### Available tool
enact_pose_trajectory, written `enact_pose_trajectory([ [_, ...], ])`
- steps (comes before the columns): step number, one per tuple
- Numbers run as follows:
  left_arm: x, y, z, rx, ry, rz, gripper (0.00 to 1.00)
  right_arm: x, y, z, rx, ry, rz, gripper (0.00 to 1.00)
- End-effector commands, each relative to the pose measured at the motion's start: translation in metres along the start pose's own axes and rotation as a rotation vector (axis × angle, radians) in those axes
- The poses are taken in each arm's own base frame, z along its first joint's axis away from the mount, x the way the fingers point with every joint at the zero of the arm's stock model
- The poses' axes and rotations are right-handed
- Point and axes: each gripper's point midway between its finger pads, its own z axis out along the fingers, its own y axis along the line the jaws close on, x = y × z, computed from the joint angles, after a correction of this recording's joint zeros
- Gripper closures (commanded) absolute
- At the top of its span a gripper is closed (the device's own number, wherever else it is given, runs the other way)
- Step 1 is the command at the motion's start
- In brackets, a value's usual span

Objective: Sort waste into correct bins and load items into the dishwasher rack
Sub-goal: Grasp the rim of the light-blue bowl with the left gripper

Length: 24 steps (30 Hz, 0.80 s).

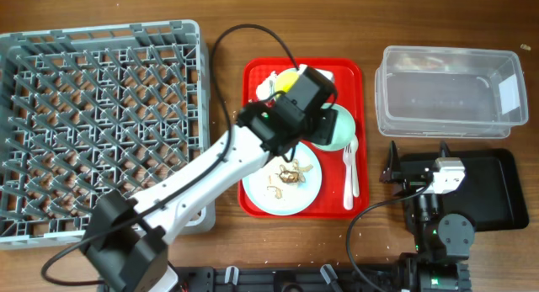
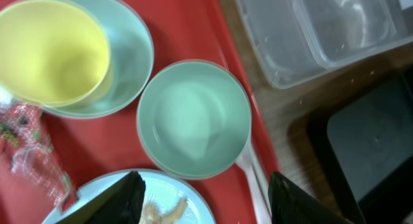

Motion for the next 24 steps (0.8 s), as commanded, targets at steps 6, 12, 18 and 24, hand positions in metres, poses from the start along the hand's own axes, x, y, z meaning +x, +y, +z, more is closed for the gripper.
enact_pose_trajectory([
  [6,0.026,-0.018,0.062,-0.079,0.027,0.155,0.27,-0.001,-0.003,0.0,0.014,-0.007,0.011,0.0],
  [12,0.056,-0.033,0.091,-0.067,0.091,0.384,0.22,-0.001,-0.003,0.0,0.014,-0.007,0.011,0.0],
  [18,0.051,-0.033,0.105,-0.064,0.061,0.401,0.28,-0.001,-0.003,0.0,0.014,-0.007,0.011,0.0],
  [24,0.055,-0.032,0.12,-0.062,0.06,0.4,0.32,-0.001,-0.003,0.0,0.014,-0.007,0.012,0.0],
])
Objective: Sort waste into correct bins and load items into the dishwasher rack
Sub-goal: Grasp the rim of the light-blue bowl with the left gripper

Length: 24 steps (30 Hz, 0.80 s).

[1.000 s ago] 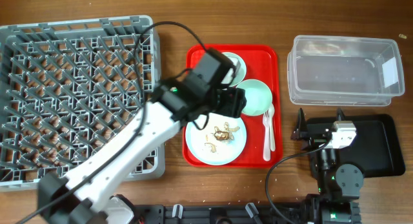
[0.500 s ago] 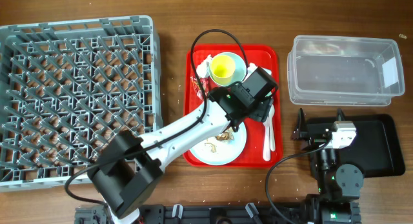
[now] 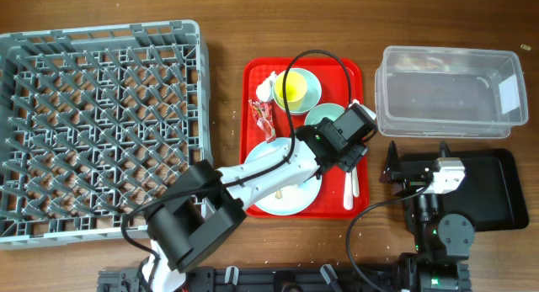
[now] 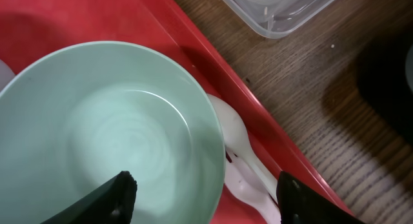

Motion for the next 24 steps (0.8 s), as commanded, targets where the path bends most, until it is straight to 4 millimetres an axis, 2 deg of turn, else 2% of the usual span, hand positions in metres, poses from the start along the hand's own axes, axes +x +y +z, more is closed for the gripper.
enact_pose_trajectory([
  [1,0.002,0.005,0.015,-0.022,0.007,0.015,0.33,-0.001,-0.003,0.0,0.014,-0.006,0.012,0.0],
  [3,0.001,0.004,0.016,-0.02,0.001,0.015,0.35,-0.001,-0.003,0.0,0.014,-0.006,0.012,0.0],
  [6,-0.001,0.004,0.016,-0.019,-0.006,0.01,0.48,-0.001,-0.003,0.0,0.014,-0.006,0.012,0.0],
  [8,0.0,0.002,0.016,-0.008,-0.002,0.011,0.62,-0.001,-0.003,0.0,0.014,-0.006,0.012,0.0],
  [9,0.001,0.001,0.016,-0.004,0.0,0.007,0.66,-0.001,-0.003,0.0,0.014,-0.006,0.012,0.0],
  [18,0.002,-0.001,0.017,0.008,0.005,-0.038,0.67,-0.001,-0.003,0.0,0.014,-0.006,0.012,0.0],
  [24,0.015,-0.003,0.028,0.017,0.044,-0.034,0.66,-0.001,-0.003,0.0,0.014,-0.006,0.012,0.0],
])
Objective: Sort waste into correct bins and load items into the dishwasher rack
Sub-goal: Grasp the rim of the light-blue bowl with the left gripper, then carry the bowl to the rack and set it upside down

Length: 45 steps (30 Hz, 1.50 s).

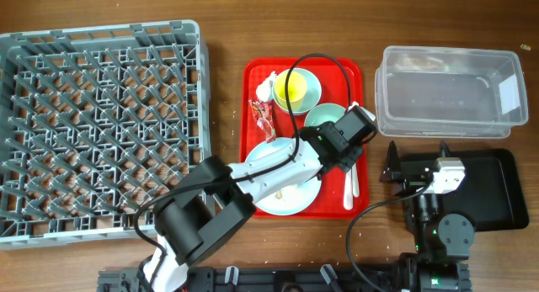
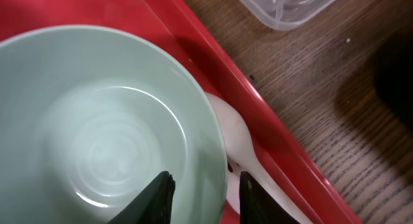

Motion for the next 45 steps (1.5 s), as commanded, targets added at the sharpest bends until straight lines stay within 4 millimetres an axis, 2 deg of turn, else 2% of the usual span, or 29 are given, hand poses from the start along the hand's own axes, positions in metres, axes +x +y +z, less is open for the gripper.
enact_pose_trajectory([
  [1,0.007,-0.001,0.012,0.012,0.026,-0.015,0.66,-0.001,-0.003,0.0,0.014,-0.006,0.011,0.0],
  [3,0.003,-0.002,0.012,0.015,0.013,-0.038,0.68,-0.001,-0.003,0.0,0.014,-0.006,0.011,0.0],
  [7,0.002,-0.002,0.012,0.017,0.008,-0.042,0.81,-0.001,-0.003,0.0,0.014,-0.006,0.011,0.0],
  [10,0.0,-0.003,0.01,0.019,0.002,-0.047,0.95,-0.001,-0.003,0.0,0.014,-0.006,0.011,0.0],
  [15,-0.025,-0.008,-0.012,0.046,-0.077,-0.105,0.96,-0.001,-0.003,0.0,0.014,-0.006,0.011,0.0],
  [17,-0.039,-0.011,-0.029,0.065,-0.123,-0.142,0.96,-0.001,-0.003,0.0,0.014,-0.006,0.011,0.0],
  [18,-0.053,-0.014,-0.048,0.093,-0.167,-0.187,0.96,-0.001,-0.003,0.0,0.014,-0.006,0.012,0.0],
  [20,-0.069,-0.016,-0.072,0.114,-0.227,-0.196,0.96,-0.001,-0.003,0.0,0.014,-0.006,0.011,0.0],
  [21,-0.084,-0.017,-0.097,0.133,-0.285,-0.203,0.96,-0.001,-0.003,0.0,0.014,-0.006,0.011,0.0],
  [23,-0.1,-0.013,-0.125,0.147,-0.349,-0.215,0.96,-0.001,-0.003,0.0,0.014,-0.006,0.012,0.0],
  [25,-0.12,0.012,-0.17,0.148,-0.44,-0.292,0.96,-0.001,-0.003,0.0,0.014,-0.006,0.011,0.0],
  [26,-0.128,0.041,-0.199,0.136,-0.492,-0.391,0.96,-0.001,-0.003,0.0,0.014,-0.006,0.011,0.0],
  [27,-0.132,0.074,-0.223,0.115,-0.533,-0.501,0.96,-0.001,-0.003,0.0,0.014,-0.006,0.011,0.0],
  [28,-0.127,0.121,-0.25,0.074,-0.565,-0.659,0.96,-0.001,-0.003,0.0,0.014,-0.006,0.011,0.0],
  [29,-0.116,0.162,-0.269,0.05,-0.575,-0.781,0.96,-0.001,-0.003,0.0,0.014,-0.006,0.011,0.0],
  [30,-0.106,0.189,-0.279,0.052,-0.571,-0.849,0.96,-0.001,-0.003,0.0,0.014,-0.006,0.011,0.0],
  [32,-0.083,0.242,-0.297,0.165,-0.535,-0.953,0.96,-0.001,-0.003,0.0,0.014,-0.006,0.011,0.0],
  [34,-0.065,0.275,-0.307,0.291,-0.513,-1.026,0.96,-0.001,-0.003,0.0,0.014,-0.006,0.011,0.0],
  [36,-0.036,0.324,-0.318,0.413,-0.513,-1.135,0.96,-0.001,-0.003,0.0,0.014,-0.006,0.011,0.0],
  [38,-0.002,0.37,-0.322,0.452,-0.53,-1.254,0.96,-0.001,-0.003,0.0,0.014,-0.006,0.011,0.0],
  [40,0.025,0.404,-0.326,0.468,-0.56,-1.331,0.96,-0.001,-0.003,0.0,0.014,-0.006,0.011,0.0],
  [43,0.052,0.434,-0.332,0.527,-0.604,-1.382,0.96,-0.001,-0.003,0.0,0.014,-0.006,0.011,0.0],
  [45,0.069,0.451,-0.327,0.519,-0.612,-1.432,0.96,-0.001,-0.003,0.0,0.014,-0.006,0.011,0.0],
])
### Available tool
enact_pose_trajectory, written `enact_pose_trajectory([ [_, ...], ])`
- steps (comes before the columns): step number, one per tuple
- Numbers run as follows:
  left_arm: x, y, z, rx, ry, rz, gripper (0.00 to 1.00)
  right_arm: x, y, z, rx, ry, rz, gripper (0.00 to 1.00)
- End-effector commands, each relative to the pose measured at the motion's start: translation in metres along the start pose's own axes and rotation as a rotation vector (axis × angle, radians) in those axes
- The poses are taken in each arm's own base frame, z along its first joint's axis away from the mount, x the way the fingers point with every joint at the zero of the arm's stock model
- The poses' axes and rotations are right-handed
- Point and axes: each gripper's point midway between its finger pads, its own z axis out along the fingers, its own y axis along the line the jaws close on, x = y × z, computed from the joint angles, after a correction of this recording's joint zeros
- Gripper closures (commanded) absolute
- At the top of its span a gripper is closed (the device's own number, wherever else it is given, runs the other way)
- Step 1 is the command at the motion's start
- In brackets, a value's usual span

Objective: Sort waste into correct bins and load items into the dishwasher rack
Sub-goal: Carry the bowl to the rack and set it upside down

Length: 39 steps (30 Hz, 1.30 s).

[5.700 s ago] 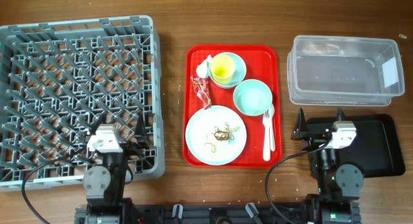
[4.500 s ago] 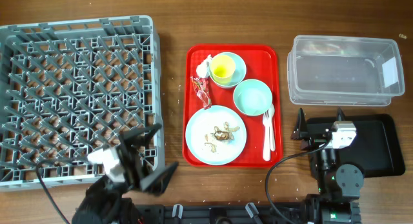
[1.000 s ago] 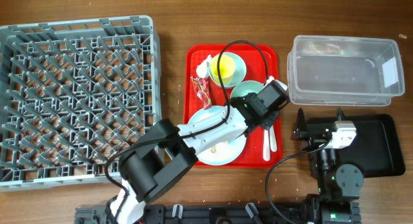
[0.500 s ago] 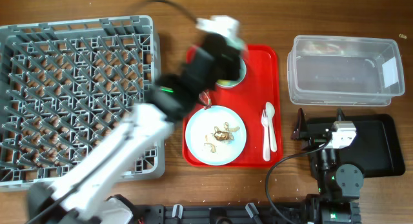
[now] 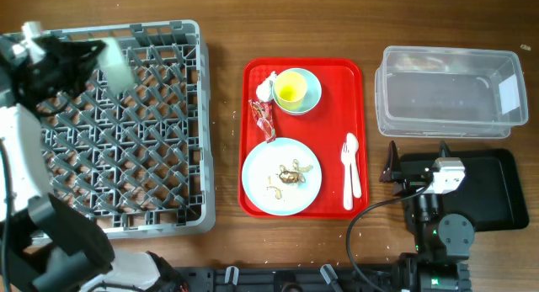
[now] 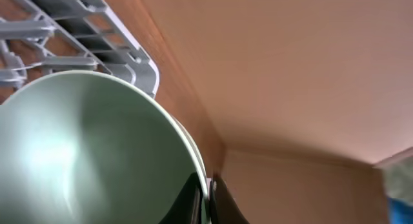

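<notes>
A pale green bowl [image 6: 84, 153] fills the left of the left wrist view, and my left gripper [image 6: 208, 197] is shut on its rim. From overhead the bowl [image 5: 114, 63] is a blur over the far left part of the grey dishwasher rack [image 5: 126, 157], held there by the left gripper [image 5: 99, 56]. A rack corner [image 6: 97, 30] shows beyond the bowl. On the red tray [image 5: 337, 98] stay a yellow cup [image 5: 290, 88] in a green saucer [image 5: 313, 94], a plate [image 5: 261, 178] with scraps, a wrapper [image 5: 263, 119] and white cutlery [image 5: 350, 170]. My right gripper [image 5: 394, 167] rests by the black bin.
A clear plastic bin [image 5: 450, 90] stands at the back right, with a black bin [image 5: 488, 187] in front of it, behind the right arm's base. A crumpled white paper [image 5: 266, 86] lies at the tray's far left corner. The left arm hangs over the table's left edge.
My left gripper, then shutting around the green bowl's rim on the tray, now holds the bowl over the rack's far left part. The bowl's spot on the tray is bare. The right arm is unmoved.
My left gripper was open above the tray's dishes, then low over the green bowl's right rim beside the cutlery. Its fingers then stood close on either side of that rim. Now the bowl is off the tray and over the rack.
</notes>
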Motion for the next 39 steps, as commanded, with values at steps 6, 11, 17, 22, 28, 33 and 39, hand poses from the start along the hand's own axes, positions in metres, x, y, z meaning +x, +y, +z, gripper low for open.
enact_pose_trajectory([
  [6,-0.027,0.035,0.004,0.156,0.091,-0.036,0.96,-0.001,-0.003,0.0,0.014,-0.006,0.011,0.0],
  [11,-0.039,0.062,0.018,0.156,0.106,-0.143,0.96,-0.001,-0.003,0.0,0.014,-0.006,0.011,0.0],
  [17,-0.042,0.083,0.02,0.079,0.067,-0.226,0.96,-0.001,-0.003,0.0,0.014,-0.006,0.011,0.0],
  [22,-0.05,0.109,-0.011,0.036,0.009,-0.378,0.88,-0.001,-0.003,0.0,0.014,-0.005,0.012,0.0],
  [28,-0.057,0.108,-0.036,0.097,-0.004,-0.41,0.4,-0.001,-0.003,0.0,0.014,-0.005,0.012,0.0],
  [33,-0.075,0.117,-0.075,0.098,-0.109,-0.424,0.37,-0.001,-0.003,0.0,0.014,-0.005,0.012,0.0],
  [39,-0.077,0.152,-0.107,-0.189,-0.306,-0.462,0.24,-0.001,-0.003,0.0,0.014,-0.005,0.012,0.0],
])
